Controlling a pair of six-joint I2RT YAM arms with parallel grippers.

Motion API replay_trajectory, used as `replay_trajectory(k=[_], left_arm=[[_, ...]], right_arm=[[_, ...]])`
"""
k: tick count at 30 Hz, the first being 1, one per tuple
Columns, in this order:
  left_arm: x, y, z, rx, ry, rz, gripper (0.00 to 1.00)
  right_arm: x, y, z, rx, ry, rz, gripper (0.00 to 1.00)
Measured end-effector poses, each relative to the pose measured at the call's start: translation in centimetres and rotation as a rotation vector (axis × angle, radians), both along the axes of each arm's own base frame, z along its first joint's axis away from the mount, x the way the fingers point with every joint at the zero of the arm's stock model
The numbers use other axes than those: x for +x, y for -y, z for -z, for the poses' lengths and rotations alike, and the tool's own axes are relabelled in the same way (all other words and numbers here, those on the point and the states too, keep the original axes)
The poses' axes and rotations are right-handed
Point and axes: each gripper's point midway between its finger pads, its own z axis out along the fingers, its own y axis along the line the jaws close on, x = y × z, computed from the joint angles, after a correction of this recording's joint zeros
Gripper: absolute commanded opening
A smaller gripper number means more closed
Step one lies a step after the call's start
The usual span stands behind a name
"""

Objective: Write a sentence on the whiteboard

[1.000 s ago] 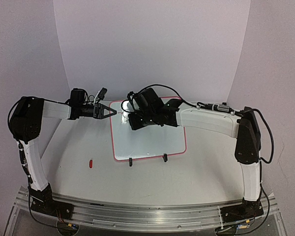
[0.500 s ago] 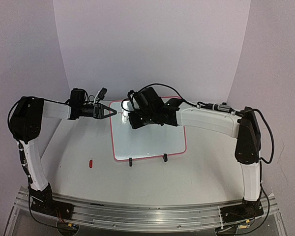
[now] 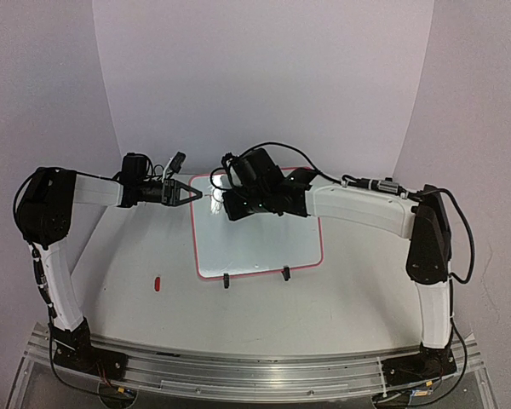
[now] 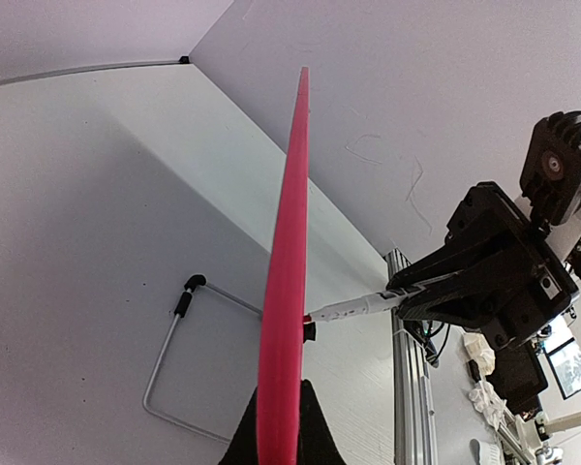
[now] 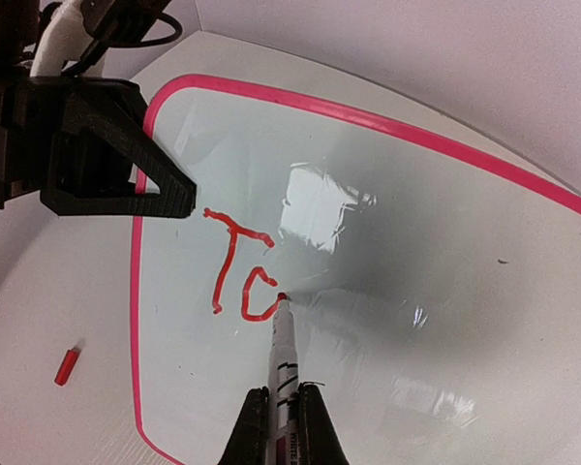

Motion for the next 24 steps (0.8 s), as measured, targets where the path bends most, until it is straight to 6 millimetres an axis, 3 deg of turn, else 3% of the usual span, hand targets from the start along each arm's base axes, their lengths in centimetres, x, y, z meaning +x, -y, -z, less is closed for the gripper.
replay_trajectory(k=[24], left_arm=[[0.01,0.01,0.01,0.000,0.000,-0.001,0.00]], right_arm=[[0.22,-0.73,-0.15,0.030,-0.016,-0.028,0.00]])
